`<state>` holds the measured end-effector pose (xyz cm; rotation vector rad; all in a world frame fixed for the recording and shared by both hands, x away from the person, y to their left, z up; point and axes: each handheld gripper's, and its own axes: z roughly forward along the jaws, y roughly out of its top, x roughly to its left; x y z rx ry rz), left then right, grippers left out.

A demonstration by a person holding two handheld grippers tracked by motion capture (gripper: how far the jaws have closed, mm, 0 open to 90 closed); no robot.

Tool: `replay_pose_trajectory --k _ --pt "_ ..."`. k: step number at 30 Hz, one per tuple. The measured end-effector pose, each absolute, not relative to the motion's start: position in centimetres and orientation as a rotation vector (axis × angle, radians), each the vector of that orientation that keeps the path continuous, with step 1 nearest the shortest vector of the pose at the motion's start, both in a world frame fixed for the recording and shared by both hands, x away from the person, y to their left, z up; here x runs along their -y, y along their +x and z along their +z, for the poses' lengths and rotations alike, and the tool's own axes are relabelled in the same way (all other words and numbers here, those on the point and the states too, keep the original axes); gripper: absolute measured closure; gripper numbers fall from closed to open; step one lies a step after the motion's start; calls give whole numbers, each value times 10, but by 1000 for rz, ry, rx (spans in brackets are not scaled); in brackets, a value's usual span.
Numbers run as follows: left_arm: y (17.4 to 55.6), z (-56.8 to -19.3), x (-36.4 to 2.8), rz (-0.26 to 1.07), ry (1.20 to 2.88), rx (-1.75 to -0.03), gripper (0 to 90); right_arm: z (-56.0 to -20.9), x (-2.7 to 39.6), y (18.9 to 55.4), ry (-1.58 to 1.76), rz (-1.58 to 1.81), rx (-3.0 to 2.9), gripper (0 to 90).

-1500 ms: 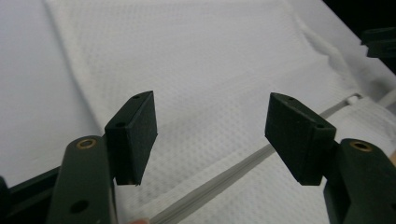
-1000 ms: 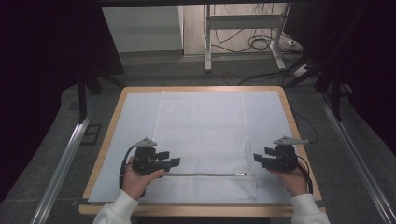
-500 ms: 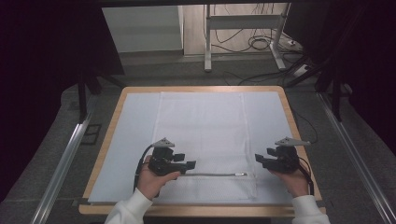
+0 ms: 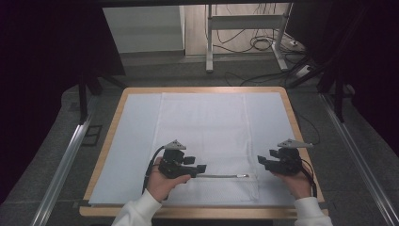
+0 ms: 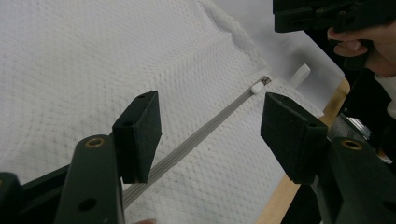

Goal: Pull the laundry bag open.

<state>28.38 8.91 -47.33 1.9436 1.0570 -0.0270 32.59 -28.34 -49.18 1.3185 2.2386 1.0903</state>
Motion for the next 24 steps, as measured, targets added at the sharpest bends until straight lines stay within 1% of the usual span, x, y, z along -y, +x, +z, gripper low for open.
replay_pose_trajectory --k 12,24 --pt "285 -482 -54 -47 2004 -1023 386 -493 285 326 1317 1075 -2232 377" --pt "285 -486 -43 -53 2015 -1021 393 -494 286 326 1317 1065 -2228 376"
